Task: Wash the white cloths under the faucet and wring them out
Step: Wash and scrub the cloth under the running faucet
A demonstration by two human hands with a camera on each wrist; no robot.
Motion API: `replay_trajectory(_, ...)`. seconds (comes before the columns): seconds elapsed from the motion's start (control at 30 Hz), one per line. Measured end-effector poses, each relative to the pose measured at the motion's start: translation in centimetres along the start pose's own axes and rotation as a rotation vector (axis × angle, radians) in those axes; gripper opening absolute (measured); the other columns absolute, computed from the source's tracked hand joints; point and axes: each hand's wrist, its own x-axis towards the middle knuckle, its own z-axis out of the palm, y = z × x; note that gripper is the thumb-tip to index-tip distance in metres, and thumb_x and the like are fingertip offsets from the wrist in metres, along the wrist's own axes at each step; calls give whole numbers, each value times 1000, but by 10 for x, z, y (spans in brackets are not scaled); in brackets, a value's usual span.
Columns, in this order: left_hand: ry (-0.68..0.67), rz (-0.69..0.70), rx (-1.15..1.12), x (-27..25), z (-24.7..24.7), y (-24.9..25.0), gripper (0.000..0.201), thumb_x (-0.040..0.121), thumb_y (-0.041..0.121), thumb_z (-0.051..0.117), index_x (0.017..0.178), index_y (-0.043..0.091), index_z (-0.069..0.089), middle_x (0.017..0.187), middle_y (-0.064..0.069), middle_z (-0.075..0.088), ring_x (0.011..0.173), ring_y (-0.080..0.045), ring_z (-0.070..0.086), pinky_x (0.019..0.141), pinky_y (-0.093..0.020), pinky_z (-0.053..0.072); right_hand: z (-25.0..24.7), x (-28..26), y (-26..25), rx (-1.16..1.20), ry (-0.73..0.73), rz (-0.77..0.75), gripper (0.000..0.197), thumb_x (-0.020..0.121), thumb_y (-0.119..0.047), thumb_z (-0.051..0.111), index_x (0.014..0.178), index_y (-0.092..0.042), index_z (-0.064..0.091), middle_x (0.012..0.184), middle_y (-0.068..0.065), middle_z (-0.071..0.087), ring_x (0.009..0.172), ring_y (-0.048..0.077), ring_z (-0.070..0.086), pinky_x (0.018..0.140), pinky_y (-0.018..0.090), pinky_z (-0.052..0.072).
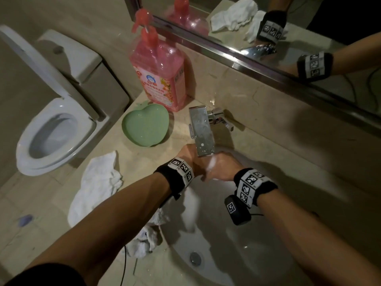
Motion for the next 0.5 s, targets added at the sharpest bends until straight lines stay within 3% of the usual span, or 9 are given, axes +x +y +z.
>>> replay_trajectory(0.03,-19,-35,-25,2,0,2,12,79,19,75,76,20,63,70,11,57,66,-13,59,49,-14,41,0,0,-3,-83,17,-8,26,75,-33,86,92,-18,75,89,-1,73,83,16,67,71,27,50)
replay_trajectory(0.1,-32,-100,-111,4,3,3,29,68,24,85,91,23,68,77,14,59,79,-15,65,58,-16,46,0,2,-6,-246,35,-10,27,84,-32,78,104,-13,74,99,5,73,93,22,69,81,31,54)
replay_trajectory(0.17,-28,-133,-138,8,10,-2,52,67,31,85,114,23,65,103,9,66,99,-18,64,73,-16,47,0,4,-9,-352,68,13,23,91,-31,70,104,-12,73,98,7,71,95,23,68,88,35,55)
replay_trajectory(0.2,-13,-131,-124,9,13,-4,61,70,35,83,124,21,61,116,4,66,103,-19,64,75,-17,48,1,5,-8,-385,75,27,21,95,-30,66,105,-12,71,98,7,69,95,23,65,91,36,53)
replay_trajectory(0.3,-4,-27,-91,11,10,2,55,84,36,70,135,38,51,128,7,65,87,-14,65,55,-13,47,5,9,-1,-457,78,-5,15,103,-24,51,96,-16,62,92,2,58,100,22,58,99,35,43)
replay_trajectory(0.33,7,-8,-75,11,8,4,52,86,35,65,135,42,50,129,8,64,91,-13,65,60,-17,52,7,10,2,-447,86,-29,18,103,-23,49,87,-19,56,87,-1,54,100,21,59,98,34,41)
replay_trajectory(0.4,-9,26,-14,6,3,4,44,85,38,58,129,41,56,126,7,66,99,-14,66,77,-24,57,7,11,6,-416,134,-38,23,99,-27,56,77,-23,50,80,-2,56,85,16,61,80,29,43)
replay_trajectory(0.47,-46,-33,-60,3,5,-3,43,83,39,60,126,32,61,121,4,67,98,-14,65,78,-18,52,4,12,10,-309,214,-55,16,89,-37,70,85,-25,60,88,-1,66,73,11,58,68,27,45)
replay_trajectory(0.5,-46,-61,-133,2,5,-6,47,84,38,64,129,25,59,126,1,64,105,-17,63,85,-19,48,2,12,15,-188,225,-67,25,83,-42,78,96,-27,62,94,-3,67,77,10,59,69,27,48)
